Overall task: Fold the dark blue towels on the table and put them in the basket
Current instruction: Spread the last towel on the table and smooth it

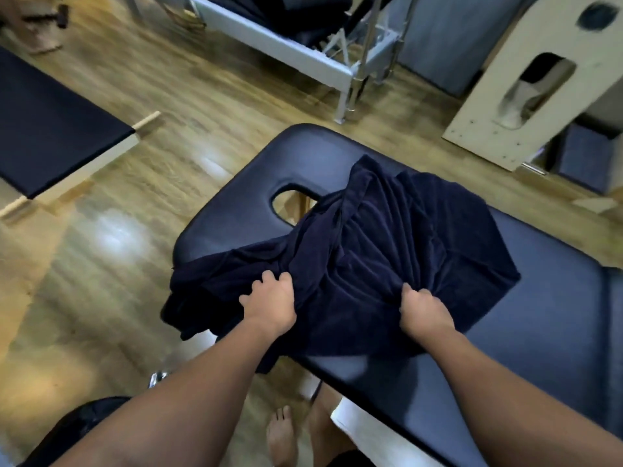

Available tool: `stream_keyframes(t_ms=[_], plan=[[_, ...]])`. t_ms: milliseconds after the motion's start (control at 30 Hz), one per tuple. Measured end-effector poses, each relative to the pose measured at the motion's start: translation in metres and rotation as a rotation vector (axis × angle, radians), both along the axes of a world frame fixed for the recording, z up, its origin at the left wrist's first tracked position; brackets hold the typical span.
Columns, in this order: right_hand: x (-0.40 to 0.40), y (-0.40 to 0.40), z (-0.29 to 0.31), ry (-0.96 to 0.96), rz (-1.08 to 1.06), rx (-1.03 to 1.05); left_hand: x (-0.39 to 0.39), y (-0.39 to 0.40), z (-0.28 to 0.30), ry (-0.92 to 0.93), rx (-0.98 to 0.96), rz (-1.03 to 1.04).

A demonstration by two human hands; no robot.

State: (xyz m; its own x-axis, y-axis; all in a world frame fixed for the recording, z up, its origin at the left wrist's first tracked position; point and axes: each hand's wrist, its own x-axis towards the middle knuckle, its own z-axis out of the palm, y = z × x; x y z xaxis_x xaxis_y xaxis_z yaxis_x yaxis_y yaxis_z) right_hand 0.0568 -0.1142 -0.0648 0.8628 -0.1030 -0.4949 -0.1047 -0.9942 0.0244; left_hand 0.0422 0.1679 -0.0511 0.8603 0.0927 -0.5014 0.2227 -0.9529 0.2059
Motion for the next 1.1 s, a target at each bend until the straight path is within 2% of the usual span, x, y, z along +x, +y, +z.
stream_keyframes(t_ms=[200, 500, 567, 667, 800, 833, 933, 1100], plan=[[-0.069, -0.07, 0.008, 0.016, -0.209, 0.027, -0.006, -0.072, 0.001, 0.012, -0.012, -0.22], [-0.132, -0.192, 0.025, 0.0, -0.477, 0.098, -0.021, -0.214, -0.008, -0.042, -0.004, -0.403], [-0.13, -0.218, 0.032, 0.022, -0.461, 0.107, -0.022, -0.245, -0.009, -0.058, -0.01, -0.414], [-0.112, -0.259, 0.037, 0.004, -0.31, 0.126, -0.022, -0.291, -0.013, -0.082, 0.009, -0.404], [-0.077, -0.294, 0.027, -0.219, 0.003, 0.03, -0.02, -0.323, -0.014, -0.091, 0.031, -0.349], [-0.067, -0.303, 0.024, -0.198, -0.005, 0.05, -0.02, -0.329, -0.014, -0.088, 0.038, -0.334], [-0.049, -0.329, 0.016, 0.021, -0.204, 0.181, -0.02, -0.337, -0.014, -0.073, 0.057, -0.298], [-0.071, -0.392, 0.006, -0.011, -0.263, 0.126, -0.016, -0.376, -0.012, -0.063, 0.053, -0.319]])
